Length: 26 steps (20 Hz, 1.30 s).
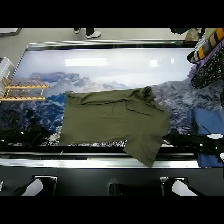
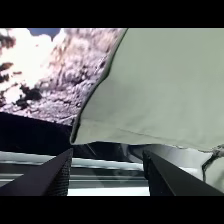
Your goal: Fold the clothes and pants, and hang the long-sleeved shirts on hangers.
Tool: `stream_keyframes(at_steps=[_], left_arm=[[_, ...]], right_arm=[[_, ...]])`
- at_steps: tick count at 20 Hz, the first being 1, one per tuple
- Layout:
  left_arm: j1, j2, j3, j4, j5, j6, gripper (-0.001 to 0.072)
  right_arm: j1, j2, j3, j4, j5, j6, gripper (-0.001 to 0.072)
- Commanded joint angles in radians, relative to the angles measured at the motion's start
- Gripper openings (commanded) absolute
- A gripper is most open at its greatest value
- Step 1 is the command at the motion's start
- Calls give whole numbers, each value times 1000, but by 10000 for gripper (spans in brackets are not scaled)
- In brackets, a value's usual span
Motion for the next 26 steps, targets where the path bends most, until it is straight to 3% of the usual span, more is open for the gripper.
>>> stream_keyframes(at_steps=[1,9,15,16,18,19,23,24,26], left_arm=[[3,-1,-93,-12,80,23,511],[-4,-80,-131,-47,110,53,510],[-154,-179,-130,-87,216,35,505],[-167,-189,-130,-88,240,20,445],[-171,-190,-129,-116,262,19,139],[-171,-188,-123,-130,262,20,37],[-174,-177,-40,-208,230,48,13],[-181,-173,-2,-217,218,48,12],[-205,-165,111,-217,192,48,12]], right_arm=[[0,1,-2,22,35,-7,30],[0,1,-2,37,90,-7,29],[0,19,-2,36,139,-11,28],[0,37,-2,36,141,-11,28],[0,75,-2,36,153,-11,27],[0,98,-2,38,164,-16,27],[103,181,15,207,147,-93,25],[175,196,44,212,103,-87,25],[324,213,163,142,-19,22,25]])
